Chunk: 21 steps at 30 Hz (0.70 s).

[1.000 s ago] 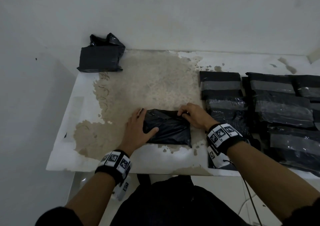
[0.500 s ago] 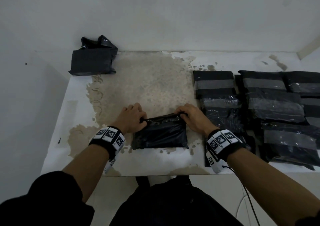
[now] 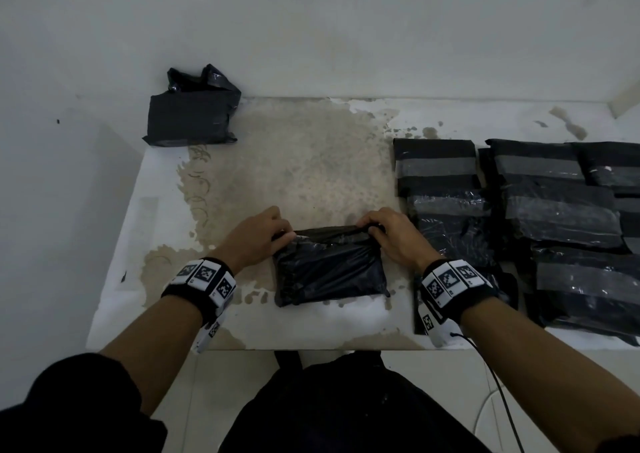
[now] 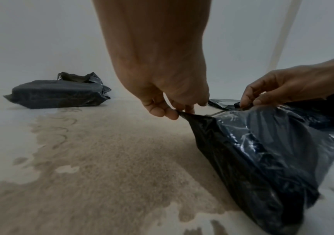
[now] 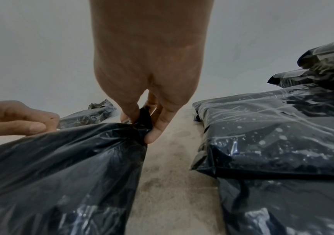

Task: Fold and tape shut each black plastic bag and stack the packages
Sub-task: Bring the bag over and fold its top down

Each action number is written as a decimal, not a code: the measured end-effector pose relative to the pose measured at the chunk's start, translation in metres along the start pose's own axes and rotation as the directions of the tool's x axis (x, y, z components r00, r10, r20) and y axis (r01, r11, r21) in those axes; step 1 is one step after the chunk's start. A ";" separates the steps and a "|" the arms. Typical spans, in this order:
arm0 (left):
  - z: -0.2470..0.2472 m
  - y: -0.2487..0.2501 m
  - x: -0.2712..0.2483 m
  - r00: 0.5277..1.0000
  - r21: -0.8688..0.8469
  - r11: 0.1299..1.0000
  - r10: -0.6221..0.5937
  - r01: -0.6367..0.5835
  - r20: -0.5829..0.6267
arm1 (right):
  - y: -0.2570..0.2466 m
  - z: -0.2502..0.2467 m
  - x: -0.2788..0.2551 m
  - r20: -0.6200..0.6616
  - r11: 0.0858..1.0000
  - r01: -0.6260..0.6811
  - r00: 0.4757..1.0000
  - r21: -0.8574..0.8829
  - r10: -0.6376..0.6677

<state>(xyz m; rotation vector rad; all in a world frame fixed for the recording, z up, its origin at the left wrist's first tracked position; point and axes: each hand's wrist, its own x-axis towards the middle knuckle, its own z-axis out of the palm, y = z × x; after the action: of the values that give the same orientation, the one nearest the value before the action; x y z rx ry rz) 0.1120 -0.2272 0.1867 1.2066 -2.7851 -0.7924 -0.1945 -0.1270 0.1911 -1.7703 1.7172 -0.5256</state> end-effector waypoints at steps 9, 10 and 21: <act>-0.009 -0.009 0.003 0.990 -0.157 0.977 -0.144 0.144 0.012 | 0.000 0.001 -0.005 -0.024 0.999 -0.033 0.999 0.038 0.034; -0.008 -0.010 0.001 0.984 -0.221 0.963 -0.168 0.152 -0.054 | 0.000 0.002 -0.005 -0.028 0.998 -0.037 0.999 0.048 0.038; 0.005 0.001 -0.013 0.925 -0.659 0.742 -0.326 0.121 -0.197 | -0.010 -0.005 -0.010 0.029 0.966 -0.131 0.991 0.221 0.128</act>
<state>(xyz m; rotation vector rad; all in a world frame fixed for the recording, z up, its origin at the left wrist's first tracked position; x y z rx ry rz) 0.1197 -0.2155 0.1853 1.3696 -1.8799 -1.3022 -0.1908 -0.1179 0.2028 -1.4904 1.6795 -0.6205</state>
